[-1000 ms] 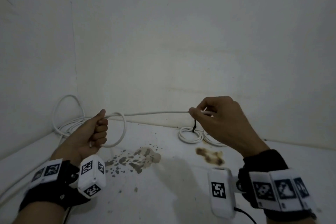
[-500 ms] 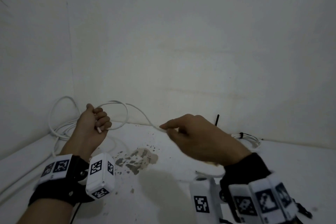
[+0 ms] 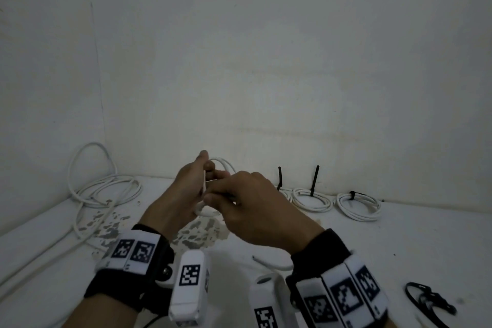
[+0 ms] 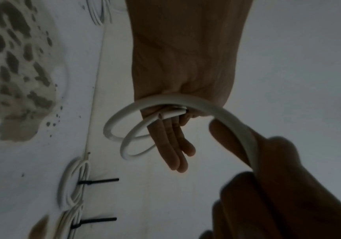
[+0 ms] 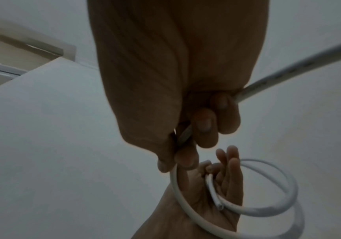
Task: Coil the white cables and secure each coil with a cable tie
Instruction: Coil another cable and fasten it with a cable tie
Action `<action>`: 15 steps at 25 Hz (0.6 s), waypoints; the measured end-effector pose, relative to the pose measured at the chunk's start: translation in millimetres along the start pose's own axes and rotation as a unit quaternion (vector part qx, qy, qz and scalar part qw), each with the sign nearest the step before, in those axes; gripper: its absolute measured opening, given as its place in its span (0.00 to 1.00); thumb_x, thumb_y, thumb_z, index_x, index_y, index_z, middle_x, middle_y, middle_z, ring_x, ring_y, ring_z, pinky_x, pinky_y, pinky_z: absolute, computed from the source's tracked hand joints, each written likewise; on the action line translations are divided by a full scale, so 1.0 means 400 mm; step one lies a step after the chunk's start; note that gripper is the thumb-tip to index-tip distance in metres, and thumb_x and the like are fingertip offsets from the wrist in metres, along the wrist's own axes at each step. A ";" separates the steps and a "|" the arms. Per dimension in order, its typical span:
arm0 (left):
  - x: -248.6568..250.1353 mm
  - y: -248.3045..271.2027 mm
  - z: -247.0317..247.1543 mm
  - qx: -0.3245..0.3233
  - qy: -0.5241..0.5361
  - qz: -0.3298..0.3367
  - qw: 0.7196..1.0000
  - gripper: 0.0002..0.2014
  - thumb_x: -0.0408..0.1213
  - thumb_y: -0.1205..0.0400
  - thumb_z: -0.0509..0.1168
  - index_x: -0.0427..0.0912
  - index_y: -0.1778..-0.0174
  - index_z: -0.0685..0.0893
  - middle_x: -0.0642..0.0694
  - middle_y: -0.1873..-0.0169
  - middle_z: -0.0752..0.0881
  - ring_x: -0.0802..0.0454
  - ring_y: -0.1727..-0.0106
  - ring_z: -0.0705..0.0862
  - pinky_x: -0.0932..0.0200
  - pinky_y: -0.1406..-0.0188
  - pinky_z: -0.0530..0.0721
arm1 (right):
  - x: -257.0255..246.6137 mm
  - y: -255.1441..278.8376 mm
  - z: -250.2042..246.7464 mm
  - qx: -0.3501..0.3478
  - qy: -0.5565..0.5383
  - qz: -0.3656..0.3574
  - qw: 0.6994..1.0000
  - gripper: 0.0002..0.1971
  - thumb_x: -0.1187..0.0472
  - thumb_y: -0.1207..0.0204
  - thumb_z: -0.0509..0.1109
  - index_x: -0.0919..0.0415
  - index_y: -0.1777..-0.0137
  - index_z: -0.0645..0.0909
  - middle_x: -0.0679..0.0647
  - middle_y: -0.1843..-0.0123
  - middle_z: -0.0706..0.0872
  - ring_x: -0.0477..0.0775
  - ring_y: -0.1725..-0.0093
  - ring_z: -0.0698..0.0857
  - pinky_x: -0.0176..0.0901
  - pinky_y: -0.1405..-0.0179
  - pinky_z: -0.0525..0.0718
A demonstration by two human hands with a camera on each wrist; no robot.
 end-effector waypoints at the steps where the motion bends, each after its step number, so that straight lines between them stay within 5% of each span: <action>1: -0.003 0.005 0.016 -0.017 -0.034 0.002 0.999 0.22 0.52 0.10 0.52 0.45 0.69 0.68 0.51 0.84 0.74 0.56 0.85 0.72 0.66 0.86 0.69 | 0.008 0.000 -0.005 0.006 -0.008 0.006 1.000 0.13 0.58 0.15 0.64 0.59 0.60 0.84 0.44 0.73 0.74 0.46 0.74 0.73 0.41 0.71 0.70; 3: -0.011 0.014 0.045 -0.062 -0.074 0.007 0.995 0.22 0.53 0.10 0.52 0.43 0.67 0.71 0.45 0.78 0.72 0.53 0.78 0.72 0.62 0.78 0.70 | 0.026 0.001 -0.025 0.031 -0.017 0.018 0.999 0.14 0.58 0.15 0.64 0.61 0.61 0.85 0.46 0.69 0.83 0.46 0.70 0.81 0.42 0.66 0.78; 6: -0.027 0.021 0.064 -0.114 -0.058 -0.009 0.992 0.22 0.55 0.11 0.54 0.38 0.49 0.80 0.35 0.63 0.77 0.40 0.62 0.76 0.51 0.62 0.72 | 0.054 0.005 -0.063 0.078 -0.033 0.047 0.995 0.13 0.56 0.16 0.66 0.55 0.57 0.89 0.50 0.62 0.91 0.47 0.66 0.85 0.42 0.60 0.82; 8: -0.036 0.019 0.071 -0.128 -0.050 -0.013 0.990 0.21 0.52 0.11 0.55 0.38 0.54 0.82 0.38 0.68 0.74 0.46 0.69 0.71 0.55 0.70 0.68 | 0.060 0.008 -0.073 0.098 -0.032 0.059 0.993 0.12 0.55 0.15 0.66 0.52 0.55 0.91 0.45 0.64 0.90 0.43 0.69 0.80 0.35 0.63 0.76; 11: -0.034 0.024 0.088 -0.140 -0.030 -0.005 0.990 0.19 0.43 0.11 0.57 0.39 0.60 0.87 0.40 0.68 0.76 0.49 0.71 0.71 0.57 0.73 0.69 | 0.069 0.008 -0.079 0.119 -0.062 0.069 0.989 0.16 0.58 0.15 0.66 0.47 0.65 0.85 0.37 0.75 0.82 0.40 0.74 0.79 0.25 0.69 0.71; 15: -0.028 0.033 0.098 -0.149 0.049 -0.035 0.987 0.27 0.48 0.10 0.53 0.37 0.70 0.83 0.42 0.79 0.80 0.52 0.79 0.78 0.61 0.78 0.77 | 0.106 0.011 -0.083 0.120 -0.147 0.099 0.977 0.17 0.59 0.14 0.65 0.57 0.64 0.87 0.50 0.70 0.90 0.41 0.70 0.87 0.38 0.63 0.85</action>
Point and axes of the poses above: each hand's wrist, its own y-axis away from the middle knuckle, its own z-axis out of the palm, x = y × z, the point moved 9 cm from there along -y, towards the middle knuckle
